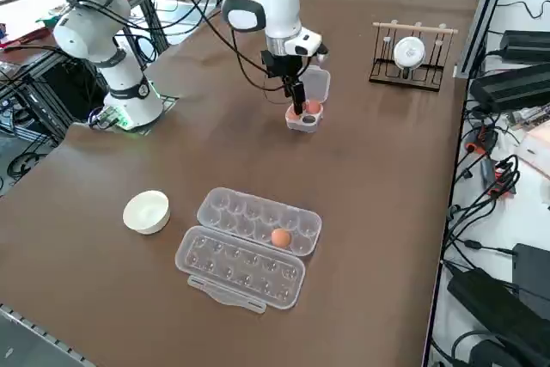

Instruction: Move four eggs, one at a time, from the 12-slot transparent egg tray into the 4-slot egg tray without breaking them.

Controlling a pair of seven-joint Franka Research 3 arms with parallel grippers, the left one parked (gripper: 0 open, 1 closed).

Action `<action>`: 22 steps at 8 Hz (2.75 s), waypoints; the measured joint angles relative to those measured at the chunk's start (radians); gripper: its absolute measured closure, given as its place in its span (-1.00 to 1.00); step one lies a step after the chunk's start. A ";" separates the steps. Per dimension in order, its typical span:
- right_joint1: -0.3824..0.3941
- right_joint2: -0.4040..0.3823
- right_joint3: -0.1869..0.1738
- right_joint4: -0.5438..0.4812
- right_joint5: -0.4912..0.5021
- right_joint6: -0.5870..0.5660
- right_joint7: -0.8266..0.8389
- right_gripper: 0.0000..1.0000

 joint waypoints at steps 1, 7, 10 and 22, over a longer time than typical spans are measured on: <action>-0.063 -0.013 -0.004 0.018 0.000 -0.026 -0.108 -1.00; -0.379 0.199 -0.012 0.330 0.000 -0.084 -0.773 -1.00; -0.438 0.392 -0.012 0.599 0.000 -0.205 -0.976 -1.00; -0.528 0.584 -0.004 0.765 0.000 -0.204 -1.265 -0.90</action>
